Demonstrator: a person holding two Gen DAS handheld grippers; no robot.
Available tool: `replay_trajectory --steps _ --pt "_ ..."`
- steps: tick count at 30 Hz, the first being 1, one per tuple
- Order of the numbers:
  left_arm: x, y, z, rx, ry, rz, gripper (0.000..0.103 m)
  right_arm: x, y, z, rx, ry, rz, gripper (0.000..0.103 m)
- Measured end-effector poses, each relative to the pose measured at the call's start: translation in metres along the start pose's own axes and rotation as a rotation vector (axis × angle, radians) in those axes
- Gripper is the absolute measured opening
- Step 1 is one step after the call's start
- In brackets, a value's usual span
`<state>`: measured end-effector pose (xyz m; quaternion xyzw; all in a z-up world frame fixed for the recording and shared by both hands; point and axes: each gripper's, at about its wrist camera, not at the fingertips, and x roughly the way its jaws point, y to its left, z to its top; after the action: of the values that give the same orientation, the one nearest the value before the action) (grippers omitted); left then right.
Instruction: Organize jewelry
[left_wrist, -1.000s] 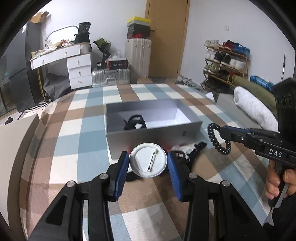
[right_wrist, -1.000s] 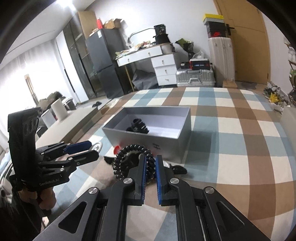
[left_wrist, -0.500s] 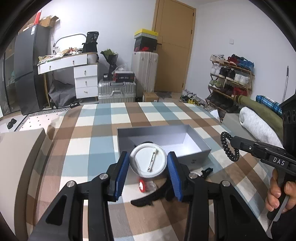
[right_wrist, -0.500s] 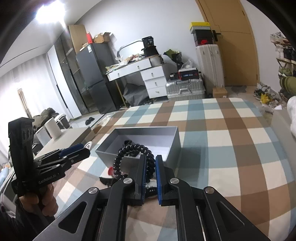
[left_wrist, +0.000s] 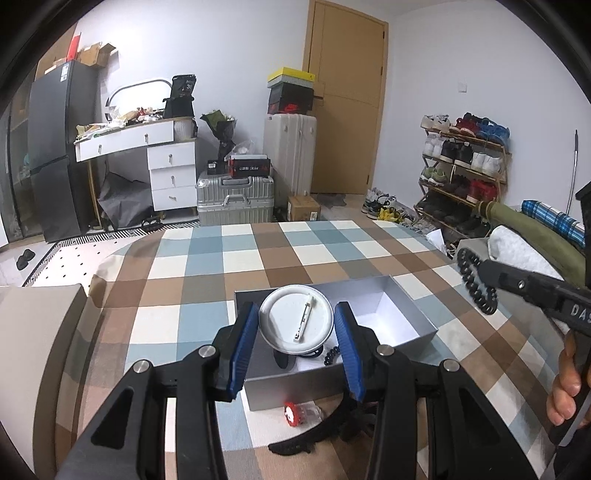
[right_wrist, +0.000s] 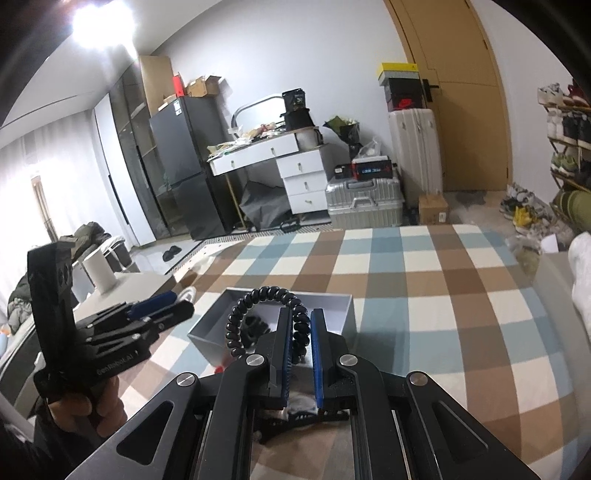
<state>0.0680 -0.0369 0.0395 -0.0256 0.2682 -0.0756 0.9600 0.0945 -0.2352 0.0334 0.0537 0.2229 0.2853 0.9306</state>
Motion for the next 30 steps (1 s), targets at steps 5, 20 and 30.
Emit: replay_trajectory --steps 5,20,30 --pt "0.008 0.006 0.0 -0.021 0.007 0.002 0.037 0.009 -0.001 0.005 0.008 -0.004 -0.006 0.009" --pt "0.015 0.003 -0.007 -0.053 0.017 0.028 0.037 0.048 0.001 0.0 0.024 0.053 -0.012 0.009" --pt "0.021 0.002 -0.008 -0.051 0.034 0.028 0.037 0.071 -0.004 -0.008 0.097 0.105 -0.025 0.009"
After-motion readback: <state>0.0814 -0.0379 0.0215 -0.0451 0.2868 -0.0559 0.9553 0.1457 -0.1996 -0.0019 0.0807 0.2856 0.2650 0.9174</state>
